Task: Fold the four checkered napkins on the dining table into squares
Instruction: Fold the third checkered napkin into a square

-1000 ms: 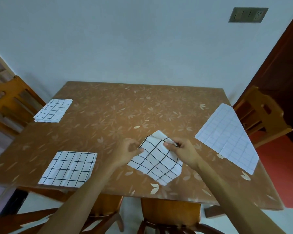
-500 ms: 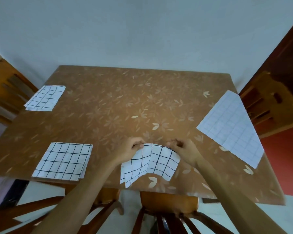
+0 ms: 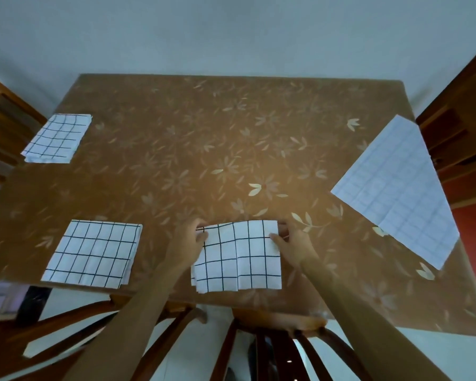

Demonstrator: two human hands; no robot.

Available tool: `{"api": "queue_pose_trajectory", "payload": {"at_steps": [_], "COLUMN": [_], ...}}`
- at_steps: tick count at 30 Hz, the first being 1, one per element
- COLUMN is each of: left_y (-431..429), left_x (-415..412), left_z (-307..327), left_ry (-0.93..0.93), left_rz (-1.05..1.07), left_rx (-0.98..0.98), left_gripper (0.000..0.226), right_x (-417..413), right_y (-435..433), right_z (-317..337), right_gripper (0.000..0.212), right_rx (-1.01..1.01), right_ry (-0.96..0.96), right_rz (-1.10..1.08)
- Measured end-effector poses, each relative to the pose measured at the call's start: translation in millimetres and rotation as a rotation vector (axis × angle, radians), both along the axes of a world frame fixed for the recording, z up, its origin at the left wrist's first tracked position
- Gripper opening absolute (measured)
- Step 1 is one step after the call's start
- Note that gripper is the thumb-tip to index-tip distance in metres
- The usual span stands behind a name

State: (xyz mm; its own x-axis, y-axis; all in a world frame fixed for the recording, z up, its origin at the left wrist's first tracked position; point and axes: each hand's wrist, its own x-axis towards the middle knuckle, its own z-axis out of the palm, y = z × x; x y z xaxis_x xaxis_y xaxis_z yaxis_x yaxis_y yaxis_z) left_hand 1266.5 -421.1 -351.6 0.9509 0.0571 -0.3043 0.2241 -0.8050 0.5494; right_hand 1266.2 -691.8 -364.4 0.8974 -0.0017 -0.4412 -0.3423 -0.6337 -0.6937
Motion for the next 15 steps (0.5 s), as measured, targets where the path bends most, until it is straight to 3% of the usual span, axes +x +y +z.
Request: {"api": "queue_pose_trajectory", "payload": {"at_steps": [4,10,15], "left_y": [8.3,-6.2,-8.3], "left_x": [1.9,-6.3,-7.5], "left_z": [-39.9,-68.0,-82.3], "left_ry": [0.100,0.264,0.241], "left_rz": [0.148,0.281,0.350], "left_rx": [0.047,0.108,0.170], "left_gripper": [0.059,0.074,0.071], "right_x": [8.5,0.5,0.6], "right_y": [-1.7,1.5,4.1], "right_z": [-18.1,-31.7,-38.3], "right_gripper": [0.053,0.038,0.035], "right_rx": [-0.036,-0.114,-0.179], "right_ry": [0.149,0.138,0.096], "right_rz": [-0.023,0.037,0.053]}}
